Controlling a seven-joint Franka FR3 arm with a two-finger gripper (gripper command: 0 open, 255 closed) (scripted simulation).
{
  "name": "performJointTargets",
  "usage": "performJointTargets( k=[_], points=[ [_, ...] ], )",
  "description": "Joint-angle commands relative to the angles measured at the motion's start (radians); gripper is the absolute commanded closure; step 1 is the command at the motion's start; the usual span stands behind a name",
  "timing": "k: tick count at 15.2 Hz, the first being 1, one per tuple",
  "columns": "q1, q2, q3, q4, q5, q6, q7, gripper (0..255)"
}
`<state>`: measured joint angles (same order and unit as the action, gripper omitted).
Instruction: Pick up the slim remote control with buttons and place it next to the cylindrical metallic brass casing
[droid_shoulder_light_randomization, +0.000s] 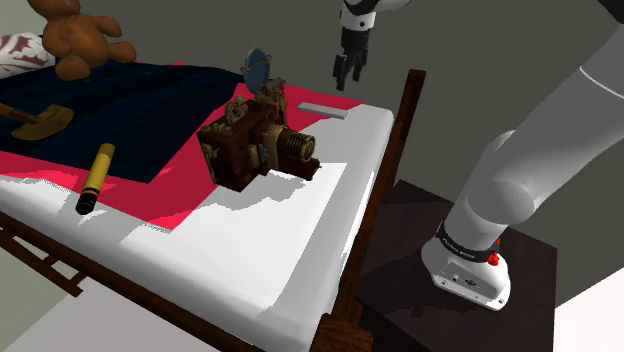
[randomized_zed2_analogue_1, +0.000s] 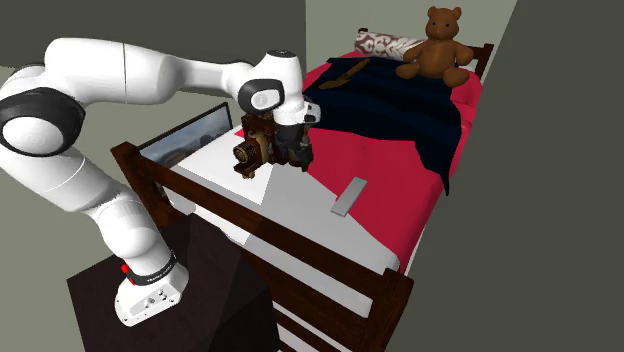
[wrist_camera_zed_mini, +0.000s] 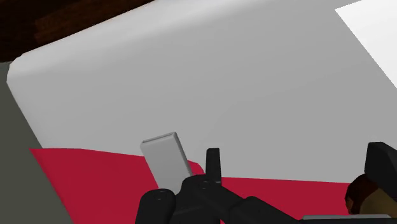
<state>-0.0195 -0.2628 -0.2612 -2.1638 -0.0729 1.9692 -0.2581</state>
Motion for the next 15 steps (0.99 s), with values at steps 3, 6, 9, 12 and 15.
performJointTargets(
  k=[3,6,9,12,15],
  points=[
    [-0.001,0.162,-0.038,0.095,0.046,0.049,-0.077,0],
    [-0.009,0.286,-0.056,0.18,0.091,0.071,-0.137,0],
    [-0.027,0.412,-0.064,0.278,0.14,0.08,-0.193,0],
    [-0.053,0.54,-0.062,0.391,0.187,0.077,-0.243,0],
    [-0.086,0.671,-0.052,0.52,0.227,0.06,-0.284,0]
  ],
)
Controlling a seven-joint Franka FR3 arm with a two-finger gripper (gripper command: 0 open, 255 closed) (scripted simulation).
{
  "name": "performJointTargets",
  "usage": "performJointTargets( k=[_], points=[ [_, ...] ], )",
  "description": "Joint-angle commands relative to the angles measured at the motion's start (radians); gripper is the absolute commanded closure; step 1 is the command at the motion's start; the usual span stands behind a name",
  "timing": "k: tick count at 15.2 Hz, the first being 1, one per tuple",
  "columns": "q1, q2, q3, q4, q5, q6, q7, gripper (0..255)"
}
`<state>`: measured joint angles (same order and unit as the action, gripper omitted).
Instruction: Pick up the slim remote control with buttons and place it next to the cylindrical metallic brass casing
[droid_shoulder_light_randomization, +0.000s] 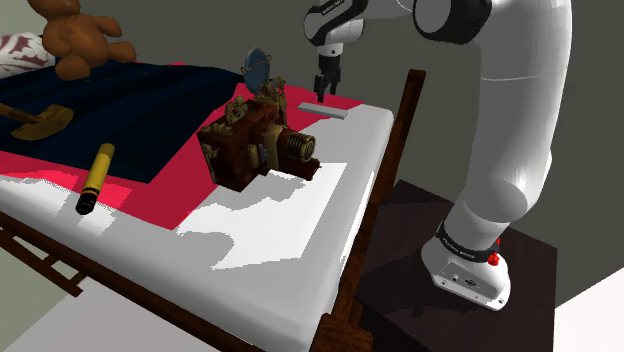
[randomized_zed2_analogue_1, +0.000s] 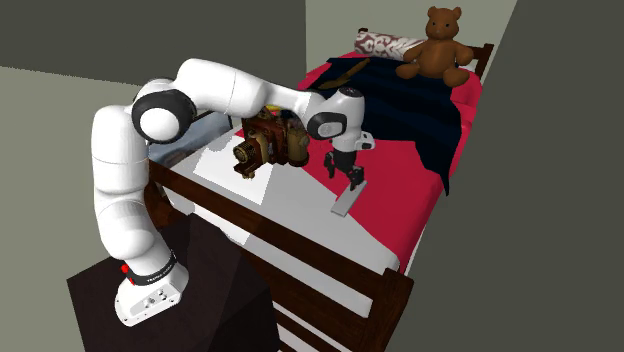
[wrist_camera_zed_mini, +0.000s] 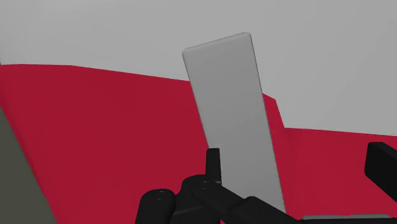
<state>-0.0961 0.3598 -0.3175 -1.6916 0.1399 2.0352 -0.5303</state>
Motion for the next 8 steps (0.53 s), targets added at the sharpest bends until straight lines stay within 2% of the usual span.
performJointTargets(
  k=[1,3,8],
  points=[
    [-0.022,0.093,0.009,0.095,0.026,-0.014,-0.023,0],
    [-0.044,0.174,0.018,0.186,0.045,-0.033,-0.041,0],
    [-0.046,0.198,0.024,0.155,0.054,0.021,-0.046,0]
  ],
)
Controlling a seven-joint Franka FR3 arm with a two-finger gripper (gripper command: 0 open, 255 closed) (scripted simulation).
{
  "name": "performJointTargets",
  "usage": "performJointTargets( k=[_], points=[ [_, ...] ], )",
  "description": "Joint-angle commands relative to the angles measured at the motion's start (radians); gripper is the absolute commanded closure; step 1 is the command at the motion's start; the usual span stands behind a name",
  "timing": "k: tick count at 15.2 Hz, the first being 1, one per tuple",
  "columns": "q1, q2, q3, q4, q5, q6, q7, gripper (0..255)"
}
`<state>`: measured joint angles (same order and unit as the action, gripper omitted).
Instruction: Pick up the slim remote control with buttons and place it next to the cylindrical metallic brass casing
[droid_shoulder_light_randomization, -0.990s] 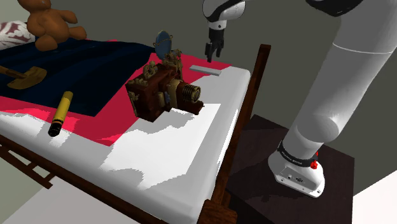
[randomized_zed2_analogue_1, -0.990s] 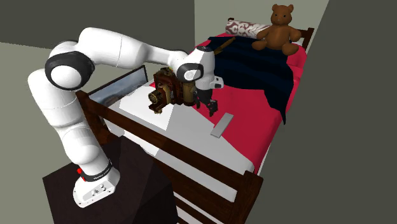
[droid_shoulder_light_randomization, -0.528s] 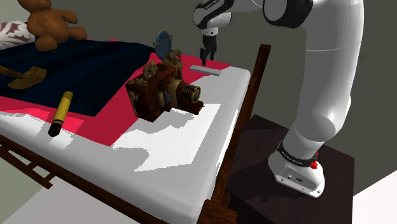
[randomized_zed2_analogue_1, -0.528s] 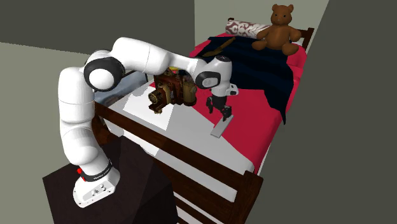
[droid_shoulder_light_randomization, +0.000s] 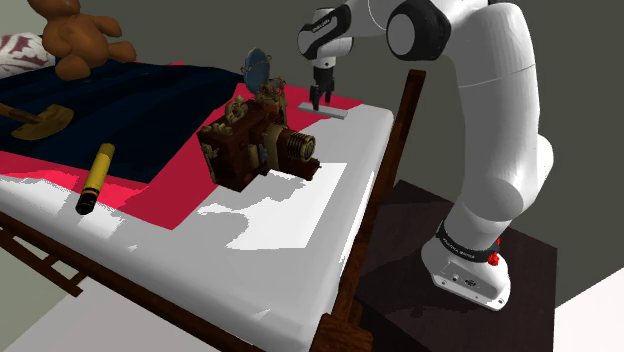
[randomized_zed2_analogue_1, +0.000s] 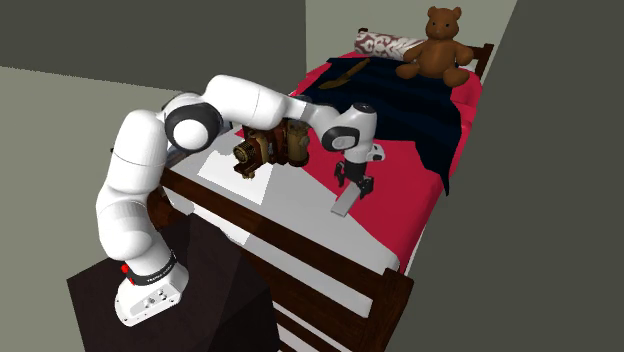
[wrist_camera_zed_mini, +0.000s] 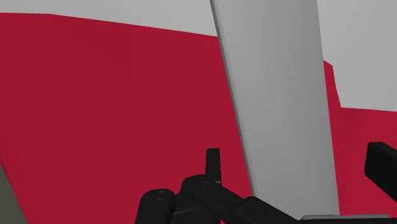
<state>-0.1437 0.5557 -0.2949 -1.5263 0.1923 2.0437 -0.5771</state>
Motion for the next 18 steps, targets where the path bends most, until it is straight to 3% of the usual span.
performJointTargets(
  k=[1,10,11,18],
  points=[
    [0.002,0.007,0.002,-0.016,0.003,0.023,-0.001,0],
    [0.001,0.016,0.004,-0.024,0.006,0.04,-0.003,0],
    [0.001,0.016,0.004,-0.024,0.006,0.04,-0.003,255],
    [0.001,0.016,0.004,-0.023,0.006,0.039,-0.003,255]
  ],
)
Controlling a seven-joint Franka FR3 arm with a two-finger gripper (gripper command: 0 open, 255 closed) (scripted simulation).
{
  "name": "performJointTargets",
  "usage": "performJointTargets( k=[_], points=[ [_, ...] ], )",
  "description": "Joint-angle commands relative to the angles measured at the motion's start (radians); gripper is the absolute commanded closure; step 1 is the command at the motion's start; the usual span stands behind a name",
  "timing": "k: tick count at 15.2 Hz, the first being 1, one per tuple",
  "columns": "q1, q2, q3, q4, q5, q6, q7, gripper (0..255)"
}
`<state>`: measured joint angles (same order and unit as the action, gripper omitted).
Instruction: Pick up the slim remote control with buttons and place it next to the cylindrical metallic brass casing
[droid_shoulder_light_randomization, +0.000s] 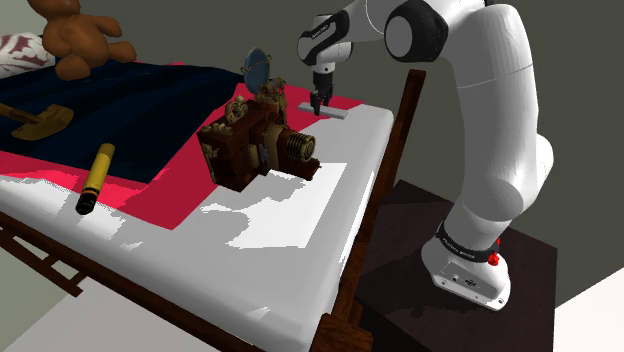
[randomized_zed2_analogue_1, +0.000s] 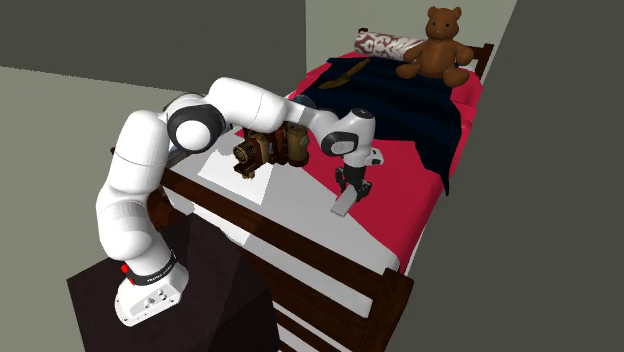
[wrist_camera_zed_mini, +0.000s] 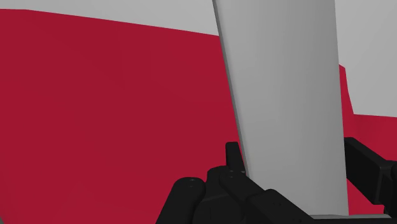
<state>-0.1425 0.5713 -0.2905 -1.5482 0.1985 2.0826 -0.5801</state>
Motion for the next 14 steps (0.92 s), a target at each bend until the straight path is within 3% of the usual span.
performJointTargets(
  k=[1,14],
  points=[
    [0.0,0.001,0.0,0.0,0.0,0.0,0.0,255],
    [0.003,-0.058,-0.012,0.073,-0.021,-0.129,0.016,255]
  ],
)
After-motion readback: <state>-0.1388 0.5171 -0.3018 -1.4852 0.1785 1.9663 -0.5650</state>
